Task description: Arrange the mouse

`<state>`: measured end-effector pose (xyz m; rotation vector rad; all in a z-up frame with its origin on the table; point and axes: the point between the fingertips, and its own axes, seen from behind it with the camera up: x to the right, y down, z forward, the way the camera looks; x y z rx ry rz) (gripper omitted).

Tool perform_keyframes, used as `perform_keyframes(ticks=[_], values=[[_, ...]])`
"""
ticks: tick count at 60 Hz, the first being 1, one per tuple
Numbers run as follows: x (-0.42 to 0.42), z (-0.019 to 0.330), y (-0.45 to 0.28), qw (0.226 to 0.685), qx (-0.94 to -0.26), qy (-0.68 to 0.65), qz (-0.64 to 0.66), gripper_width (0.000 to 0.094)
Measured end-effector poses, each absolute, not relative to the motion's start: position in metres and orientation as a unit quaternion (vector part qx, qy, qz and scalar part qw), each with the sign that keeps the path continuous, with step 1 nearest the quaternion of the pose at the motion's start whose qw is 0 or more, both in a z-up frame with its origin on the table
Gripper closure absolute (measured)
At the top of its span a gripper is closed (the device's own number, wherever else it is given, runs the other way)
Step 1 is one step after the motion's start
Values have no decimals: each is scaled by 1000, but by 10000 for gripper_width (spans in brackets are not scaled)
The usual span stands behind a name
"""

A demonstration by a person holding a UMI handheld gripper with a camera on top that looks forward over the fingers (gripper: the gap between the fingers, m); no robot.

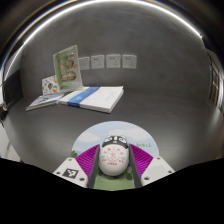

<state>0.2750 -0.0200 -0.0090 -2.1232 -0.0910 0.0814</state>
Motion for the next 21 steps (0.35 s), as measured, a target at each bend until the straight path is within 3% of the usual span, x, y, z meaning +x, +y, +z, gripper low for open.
perform_keyframes(ticks=[3,5,8,9,12,21], values=[[275,-10,-23,482,-874,-39,38,326],[276,-9,-27,482,-875,-36,43,200],[274,-6,-34,480,-875,-27,56,163],[274,-5,-39,480,-875,-24,61,33],[276,1,-51,484,-872,-13,70,78],[282,19,-100,503,-859,33,89,95]])
